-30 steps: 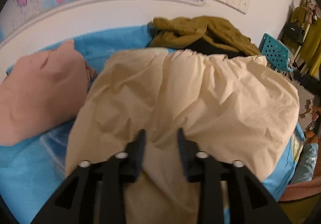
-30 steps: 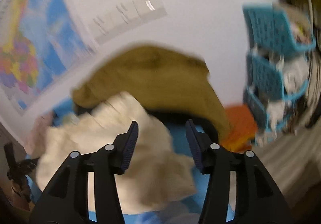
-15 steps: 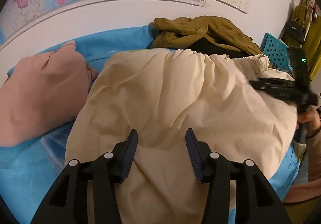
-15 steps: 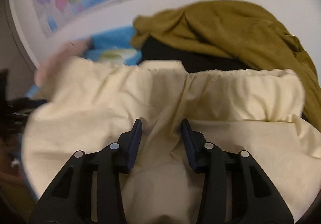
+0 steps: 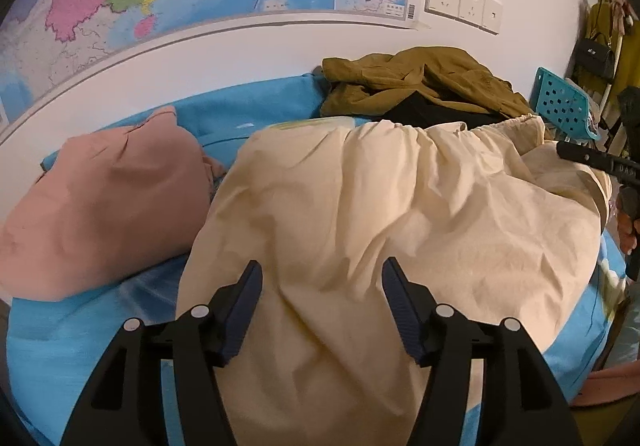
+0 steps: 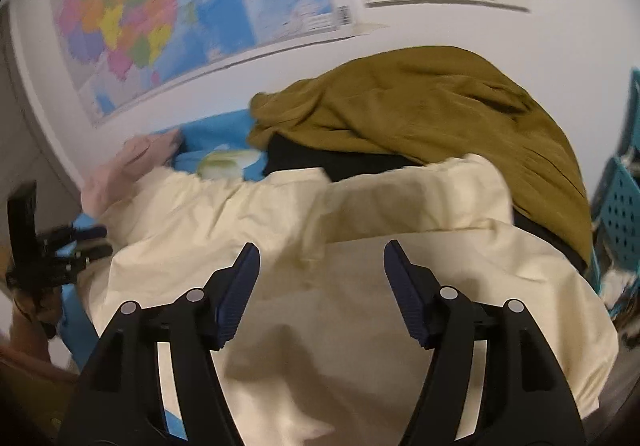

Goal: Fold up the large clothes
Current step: 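Open both grippers and smooth the cream fabric flat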

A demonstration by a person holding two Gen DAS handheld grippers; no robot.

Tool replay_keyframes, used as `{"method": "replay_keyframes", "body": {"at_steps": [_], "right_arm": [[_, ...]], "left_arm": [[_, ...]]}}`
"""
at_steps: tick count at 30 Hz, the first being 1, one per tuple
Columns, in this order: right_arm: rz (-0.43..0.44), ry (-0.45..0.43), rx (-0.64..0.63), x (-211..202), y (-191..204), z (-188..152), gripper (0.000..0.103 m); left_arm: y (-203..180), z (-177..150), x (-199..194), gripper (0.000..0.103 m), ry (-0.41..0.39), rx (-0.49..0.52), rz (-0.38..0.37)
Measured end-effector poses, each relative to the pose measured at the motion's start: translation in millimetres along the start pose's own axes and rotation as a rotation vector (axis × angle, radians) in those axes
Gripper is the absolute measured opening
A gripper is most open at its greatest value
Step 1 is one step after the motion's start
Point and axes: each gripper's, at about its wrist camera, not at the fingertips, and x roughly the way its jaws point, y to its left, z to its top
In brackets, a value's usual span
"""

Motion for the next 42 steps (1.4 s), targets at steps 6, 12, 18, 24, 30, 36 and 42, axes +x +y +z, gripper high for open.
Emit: {"method": "replay_keyframes", "body": {"at_steps": [6,12,18,24,30,36,42], "right_arm": [[-0.055,0.064,0.072,27.7,-29.2,-7.8,0.06],[-0.06,0.113,0.081,56.9,-34.9,-10.7,0.062],[-0.038,0.093,0.1,39.2,-34.2,-10.0,0.063],[0.008,-0.006,0.04,-13.8,-7.4,-14.0,0.065],[0.105,0.018,-0.069,-19.3,33.3,-26.9,0.067],[0.097,0.108,-0.063,23.7,39.9,-44.3,0.069],[0.092,0.123,-0.023,28.8,39.0,-48.0,0.069]], "left_arm": [[5.2,-6.0,7.4,0.06,0.012,-0.006,0.014],[11.8,-11.3,15.8,0.062,0.02,-0.018,-0.009],[12.0,-13.2,15.7,0.062,0.025,-0.021,0.009],[10.2,-14.2,1.1,0.062,0.014,-0.035,0.023],[9.3,-20.5,-8.9,0.062,0.005,-0.041,0.036],[11.0,-29.5,1.0,0.062,0.018,-0.043,0.038],[14.6,-34.4,5.9,0.062,0.019,-0.056,0.031]]}}
